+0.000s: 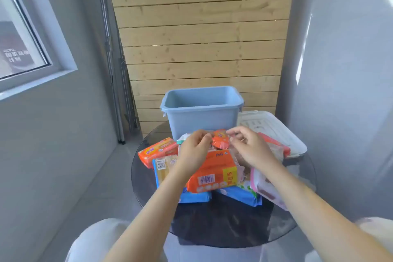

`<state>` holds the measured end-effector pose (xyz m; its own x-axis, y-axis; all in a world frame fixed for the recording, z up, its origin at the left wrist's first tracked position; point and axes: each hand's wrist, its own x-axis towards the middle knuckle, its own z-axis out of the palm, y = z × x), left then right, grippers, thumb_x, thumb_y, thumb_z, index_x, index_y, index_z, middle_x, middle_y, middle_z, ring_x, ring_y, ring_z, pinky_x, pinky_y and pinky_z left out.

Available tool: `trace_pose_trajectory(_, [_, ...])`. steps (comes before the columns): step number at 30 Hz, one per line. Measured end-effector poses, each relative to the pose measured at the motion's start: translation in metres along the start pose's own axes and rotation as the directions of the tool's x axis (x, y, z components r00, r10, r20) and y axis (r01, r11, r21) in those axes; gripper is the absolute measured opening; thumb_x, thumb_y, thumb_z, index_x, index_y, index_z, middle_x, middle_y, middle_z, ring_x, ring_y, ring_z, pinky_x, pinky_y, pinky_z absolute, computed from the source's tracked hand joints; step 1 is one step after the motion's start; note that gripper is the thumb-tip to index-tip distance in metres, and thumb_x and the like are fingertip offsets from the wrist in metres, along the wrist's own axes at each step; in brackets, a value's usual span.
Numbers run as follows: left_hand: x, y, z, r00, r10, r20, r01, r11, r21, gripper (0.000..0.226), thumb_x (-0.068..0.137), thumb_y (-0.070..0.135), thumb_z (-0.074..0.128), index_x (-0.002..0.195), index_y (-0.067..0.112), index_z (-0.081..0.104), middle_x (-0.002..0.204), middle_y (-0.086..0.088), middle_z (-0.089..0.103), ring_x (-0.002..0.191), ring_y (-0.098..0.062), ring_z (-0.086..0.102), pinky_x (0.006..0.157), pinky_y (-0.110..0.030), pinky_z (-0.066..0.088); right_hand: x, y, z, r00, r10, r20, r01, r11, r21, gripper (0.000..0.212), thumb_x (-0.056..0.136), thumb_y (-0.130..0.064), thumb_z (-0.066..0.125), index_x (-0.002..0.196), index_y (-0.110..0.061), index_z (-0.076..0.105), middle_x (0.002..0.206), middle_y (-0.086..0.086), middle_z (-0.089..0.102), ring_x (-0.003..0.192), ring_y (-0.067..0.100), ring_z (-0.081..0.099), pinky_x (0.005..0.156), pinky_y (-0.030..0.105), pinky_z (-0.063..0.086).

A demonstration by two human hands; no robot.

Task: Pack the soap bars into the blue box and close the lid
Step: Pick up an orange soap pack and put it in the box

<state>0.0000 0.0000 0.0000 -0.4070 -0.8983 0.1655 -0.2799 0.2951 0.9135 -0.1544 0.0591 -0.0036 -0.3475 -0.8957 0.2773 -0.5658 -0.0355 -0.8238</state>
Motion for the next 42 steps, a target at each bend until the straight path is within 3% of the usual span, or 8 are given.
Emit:
trace_pose_trajectory(4, [-0.016,-0.016,-0.003,0.994,0.044,0.102,-0.058,0.989,0.139,0.02,0.092,0.031,0.05,0.105,0.027,0.065,0.093,0.018,0.063,0.086,0.006,0.054,0.066,-0.003,0.039,-0.014,0.006,-0.003,0.982,0.021,0.186,0.01,0.986,-0.164,0.026,0.089,-0.034,0.055,0.114,-0.033,0.061,0.104,-0.017,0.056,0.082,-0.007,0.053,0.065,0.01,0.037])
trace_pose_trajectory(8, [-0.018,-0.035,-0.015,0.952,0.041,0.304,-0.108,0.972,0.206,0.04,0.085,0.045,0.06,0.122,0.033,0.058,0.124,0.012,0.058,0.11,-0.001,0.053,0.091,-0.019,0.045,-0.009,0.017,-0.007,0.879,0.018,0.476,0.132,0.951,-0.28,0.051,0.084,-0.043,0.061,0.133,-0.038,0.047,0.137,-0.013,0.04,0.124,0.004,0.04,0.098,0.018,0.03])
trace_pose_trajectory(12, [-0.012,-0.043,-0.025,0.91,0.034,0.414,-0.153,0.954,0.257,0.061,0.069,0.048,0.076,0.124,0.047,0.049,0.135,0.016,0.045,0.123,-0.003,0.042,0.103,-0.026,0.037,0.005,0.021,-0.013,0.801,-0.008,0.599,0.19,0.951,-0.243,0.068,0.075,-0.041,0.073,0.136,-0.042,0.042,0.141,-0.017,0.036,0.128,0.0,0.033,0.105,0.02,0.028])
trace_pose_trajectory(22, [0.0,-0.039,-0.027,0.914,0.047,0.404,-0.121,0.979,0.161,0.061,0.064,0.039,0.082,0.112,0.06,0.053,0.111,0.034,0.056,0.099,0.016,0.055,0.074,-0.004,0.048,0.025,0.021,-0.011,0.778,0.045,0.627,0.063,0.987,-0.149,0.066,0.061,-0.039,0.083,0.118,-0.049,0.053,0.104,-0.025,0.065,0.096,-0.005,0.064,0.085,0.022,0.054])
trace_pose_trajectory(29, [0.009,-0.028,-0.033,0.923,0.067,0.379,-0.147,0.971,0.187,0.064,0.058,0.043,0.083,0.114,0.055,0.054,0.106,0.032,0.059,0.096,0.01,0.06,0.07,-0.003,0.048,0.033,0.013,-0.015,0.769,0.091,0.633,0.012,0.988,-0.155,0.071,0.06,-0.037,0.084,0.125,-0.04,0.053,0.113,-0.018,0.066,0.101,0.0,0.064,0.091,0.03,0.054])
trace_pose_trajectory(33, [0.017,-0.011,-0.042,0.923,0.096,0.373,-0.16,0.976,0.145,0.062,0.059,0.033,0.086,0.11,0.05,0.055,0.106,0.021,0.063,0.094,0.009,0.061,0.067,-0.006,0.049,0.036,0.0,-0.024,0.796,0.009,0.606,0.015,0.999,-0.034,0.058,0.061,-0.03,0.085,0.112,-0.046,0.06,0.105,-0.019,0.067,0.089,-0.009,0.063,0.072,0.007,0.049])
trace_pose_trajectory(37, [0.043,0.02,-0.063,0.917,0.14,0.374,-0.184,0.979,0.086,0.062,0.06,0.016,0.087,0.109,0.041,0.056,0.104,0.009,0.069,0.076,0.0,0.068,0.064,-0.011,0.051,0.059,-0.022,-0.036,0.872,-0.073,0.484,0.119,0.991,-0.064,0.063,0.062,-0.038,0.084,0.119,-0.043,0.058,0.112,0.006,0.058,0.09,0.005,0.056,0.076,0.016,0.041])
trace_pose_trajectory(42, [0.095,0.059,-0.085,0.913,0.196,0.357,-0.242,0.966,0.089,0.065,0.062,0.01,0.085,0.114,0.035,0.055,0.106,0.005,0.069,0.081,-0.005,0.066,0.072,-0.019,0.055,0.109,-0.054,-0.05,0.907,-0.135,0.399,0.194,0.975,-0.112,0.059,0.065,-0.036,0.081,0.114,-0.053,0.051,0.104,-0.014,0.044,0.084,-0.009,0.046,0.075,0.001,0.037])
